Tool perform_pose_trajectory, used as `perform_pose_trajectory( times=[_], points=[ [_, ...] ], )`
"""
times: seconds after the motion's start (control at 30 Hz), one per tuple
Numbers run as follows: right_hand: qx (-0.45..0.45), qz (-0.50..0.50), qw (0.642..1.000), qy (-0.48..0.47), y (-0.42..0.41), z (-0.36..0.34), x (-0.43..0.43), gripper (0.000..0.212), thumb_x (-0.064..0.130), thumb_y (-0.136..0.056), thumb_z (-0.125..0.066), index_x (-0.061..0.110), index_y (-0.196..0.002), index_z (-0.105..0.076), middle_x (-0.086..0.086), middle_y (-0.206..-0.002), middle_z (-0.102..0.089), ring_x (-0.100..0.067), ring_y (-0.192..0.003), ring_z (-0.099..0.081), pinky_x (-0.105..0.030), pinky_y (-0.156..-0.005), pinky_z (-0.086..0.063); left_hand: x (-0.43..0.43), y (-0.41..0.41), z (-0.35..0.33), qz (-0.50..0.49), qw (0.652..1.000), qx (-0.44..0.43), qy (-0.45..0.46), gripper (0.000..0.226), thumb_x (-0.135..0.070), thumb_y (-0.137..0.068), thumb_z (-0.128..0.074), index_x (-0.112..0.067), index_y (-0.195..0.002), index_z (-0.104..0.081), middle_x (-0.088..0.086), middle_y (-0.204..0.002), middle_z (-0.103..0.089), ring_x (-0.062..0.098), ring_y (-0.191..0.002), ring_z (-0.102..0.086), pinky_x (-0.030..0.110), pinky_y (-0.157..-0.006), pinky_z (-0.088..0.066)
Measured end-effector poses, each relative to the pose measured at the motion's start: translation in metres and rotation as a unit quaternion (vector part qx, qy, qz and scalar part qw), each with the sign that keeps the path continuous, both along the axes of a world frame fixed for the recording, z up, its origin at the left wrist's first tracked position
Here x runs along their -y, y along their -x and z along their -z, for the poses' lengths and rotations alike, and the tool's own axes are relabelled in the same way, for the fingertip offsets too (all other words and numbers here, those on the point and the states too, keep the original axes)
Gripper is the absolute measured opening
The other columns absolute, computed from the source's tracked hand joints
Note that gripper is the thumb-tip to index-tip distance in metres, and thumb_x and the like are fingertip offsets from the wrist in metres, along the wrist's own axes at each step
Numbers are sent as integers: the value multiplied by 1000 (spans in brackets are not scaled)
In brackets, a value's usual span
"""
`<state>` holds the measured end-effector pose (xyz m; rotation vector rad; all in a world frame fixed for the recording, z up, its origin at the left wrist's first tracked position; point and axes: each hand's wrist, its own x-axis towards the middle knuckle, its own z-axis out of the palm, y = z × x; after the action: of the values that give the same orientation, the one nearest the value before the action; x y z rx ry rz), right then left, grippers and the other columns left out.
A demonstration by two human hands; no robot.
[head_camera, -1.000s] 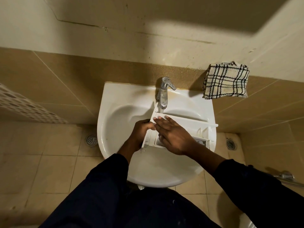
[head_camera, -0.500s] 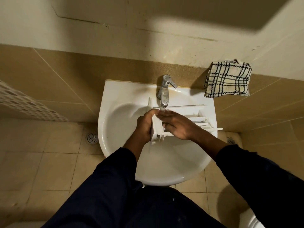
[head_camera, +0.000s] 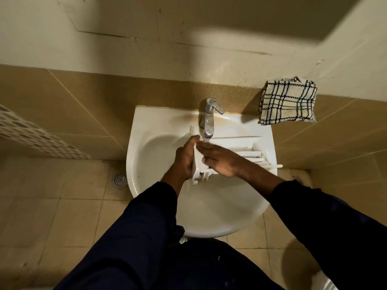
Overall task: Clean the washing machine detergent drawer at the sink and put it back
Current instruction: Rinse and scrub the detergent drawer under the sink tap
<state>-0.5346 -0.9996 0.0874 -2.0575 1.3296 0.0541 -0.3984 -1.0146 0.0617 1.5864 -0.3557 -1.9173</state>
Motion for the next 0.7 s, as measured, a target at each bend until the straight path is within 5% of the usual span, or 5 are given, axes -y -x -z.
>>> perform_pose_trajectory(
  times=[0.13,0.23,0.4,0.5,0.7],
  points=[
    [17,-121,990,74,18,-11,-45,51,12,-93,-47,4,-143,-42,-11,-152,-33,-18,-143,-28,-23,-118,-10,-5,3,1,-16,1000,14,6,43,-46,-77,-72,-10,-98,-69,11,-93,-73,26,-76,-69,31,-68,-55],
    [-4,-142,984,106,26,-7,-56,54,14,-90,-45,7,-144,-42,-9,-153,-34,-17,-143,-30,-28,-119,-13,-8,3,3,-19,1000,10,3,53,-51,-69,-75,-9,-102,-69,17,-102,-74,34,-88,-71,41,-80,-56],
    [-41,-14,996,84,2,11,-10,49,16,-100,-38,6,-148,-33,-13,-157,-24,-22,-145,-23,-20,-114,-9,-9,1,4,-12,1000,-8,6,53,-46,-70,-76,-5,-103,-72,20,-99,-74,37,-89,-72,54,-85,-56],
    [-56,32,996,65,-10,16,10,48,19,-100,-37,9,-146,-36,-13,-156,-27,-27,-142,-27,-26,-112,-22,-8,2,5,-15,1000,-13,11,43,-42,-78,-72,-6,-103,-72,16,-94,-74,31,-80,-72,41,-61,-60],
    [-21,-89,992,89,1,8,-41,48,19,-96,-39,4,-142,-42,-16,-153,-34,-26,-142,-31,-37,-118,-22,-10,1,12,-21,999,-2,24,40,-43,-85,-66,-7,-102,-70,11,-86,-70,20,-66,-66,22,-54,-52]
  ],
)
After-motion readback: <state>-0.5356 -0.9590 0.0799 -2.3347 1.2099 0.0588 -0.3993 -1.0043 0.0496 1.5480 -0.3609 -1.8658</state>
